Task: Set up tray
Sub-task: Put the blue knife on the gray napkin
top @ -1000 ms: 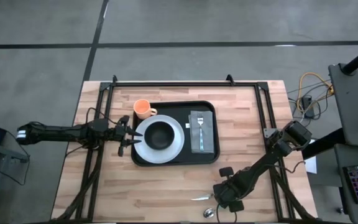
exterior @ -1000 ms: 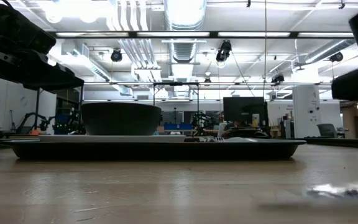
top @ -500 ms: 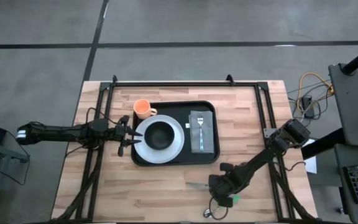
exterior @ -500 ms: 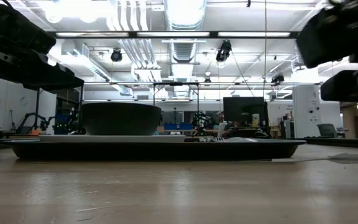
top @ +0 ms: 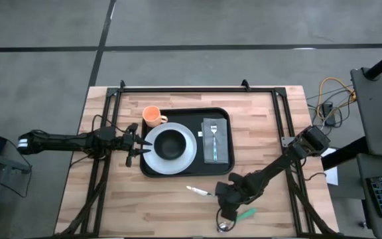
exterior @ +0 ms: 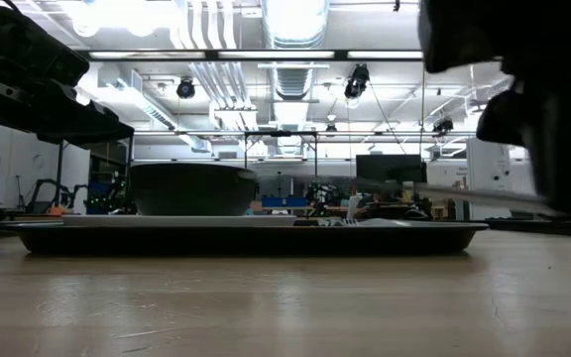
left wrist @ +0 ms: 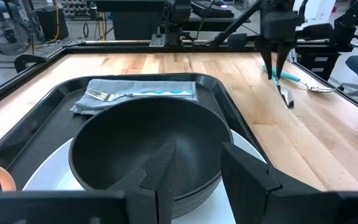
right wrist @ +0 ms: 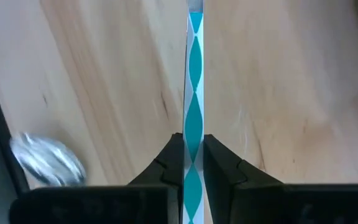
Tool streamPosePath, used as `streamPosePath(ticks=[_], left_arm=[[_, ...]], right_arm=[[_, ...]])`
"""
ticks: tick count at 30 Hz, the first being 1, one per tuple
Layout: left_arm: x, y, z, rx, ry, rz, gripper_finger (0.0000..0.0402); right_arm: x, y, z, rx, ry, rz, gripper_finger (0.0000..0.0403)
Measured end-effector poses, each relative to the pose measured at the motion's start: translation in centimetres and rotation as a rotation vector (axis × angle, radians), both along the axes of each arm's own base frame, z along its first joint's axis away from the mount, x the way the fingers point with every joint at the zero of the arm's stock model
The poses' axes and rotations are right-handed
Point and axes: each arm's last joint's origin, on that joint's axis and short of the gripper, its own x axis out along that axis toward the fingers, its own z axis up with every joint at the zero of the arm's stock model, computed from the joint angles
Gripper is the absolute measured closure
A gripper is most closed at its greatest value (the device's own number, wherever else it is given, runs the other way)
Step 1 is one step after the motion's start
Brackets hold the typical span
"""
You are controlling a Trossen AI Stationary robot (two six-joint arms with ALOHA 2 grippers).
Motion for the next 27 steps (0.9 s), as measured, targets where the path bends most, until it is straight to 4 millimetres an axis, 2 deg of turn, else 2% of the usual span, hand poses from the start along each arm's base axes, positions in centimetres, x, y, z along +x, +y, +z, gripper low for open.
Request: streamPosePath(ticks=[6,16,27], left_arm=[[0.0,0.0,0.0,0.0,0.0,0.0,0.0297],[0.0,0.0,0.0,0.0,0.0,0.0,0.0297],[0.0,0.0,0.0,0.0,0.0,0.0,0.0297]], right_arm=[[1.4,-0.9,1.1,0.009,-0.053,-0.191,0.0379],[3.1,-3.5,1.6,0.03,-0.076,-0.421,0.0379],[3.5,-5.5,2.0,0.012,-0.033,-0.637,0.0379]])
